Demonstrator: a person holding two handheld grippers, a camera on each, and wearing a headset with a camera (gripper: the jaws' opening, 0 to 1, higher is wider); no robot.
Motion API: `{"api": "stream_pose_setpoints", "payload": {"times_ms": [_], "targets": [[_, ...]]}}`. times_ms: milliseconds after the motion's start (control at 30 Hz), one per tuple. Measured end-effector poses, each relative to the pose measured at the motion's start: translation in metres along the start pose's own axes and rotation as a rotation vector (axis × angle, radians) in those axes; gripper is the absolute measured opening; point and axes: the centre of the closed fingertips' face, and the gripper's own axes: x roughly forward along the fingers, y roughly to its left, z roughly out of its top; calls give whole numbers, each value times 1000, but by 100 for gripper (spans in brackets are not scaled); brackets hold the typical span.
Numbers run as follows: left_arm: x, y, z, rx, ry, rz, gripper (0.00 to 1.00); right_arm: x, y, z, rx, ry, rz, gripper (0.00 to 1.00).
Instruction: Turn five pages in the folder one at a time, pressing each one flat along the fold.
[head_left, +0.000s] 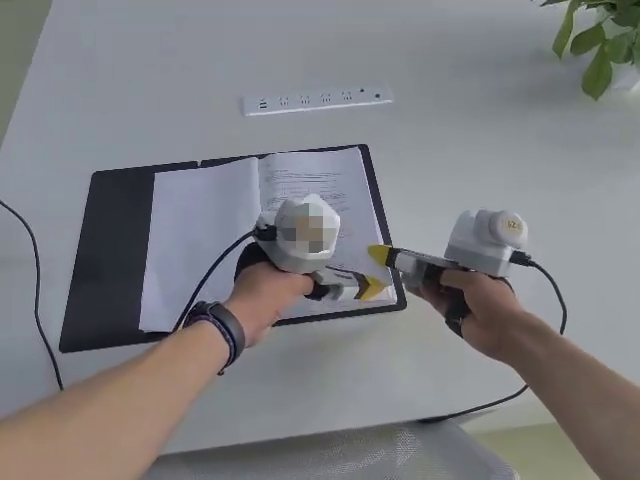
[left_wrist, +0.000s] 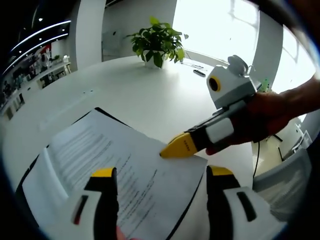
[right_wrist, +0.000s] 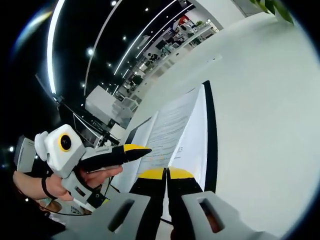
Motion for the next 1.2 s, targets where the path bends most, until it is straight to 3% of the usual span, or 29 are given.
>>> {"api": "stream_pose_setpoints", "payload": {"times_ms": [233, 433, 900, 1200], "targets": [[-18, 5, 1, 20, -12, 10, 73, -2, 9, 7, 19, -27, 9, 0], [-39, 16, 2, -14, -53, 39, 73, 0, 26, 17, 6, -50, 28, 0], [-93, 45, -10, -46, -110, 113, 73, 12, 71, 32, -50, -74, 85, 0], [-131, 67, -27, -73, -138, 174, 74, 31, 106, 35, -94, -77, 141, 0]]}}
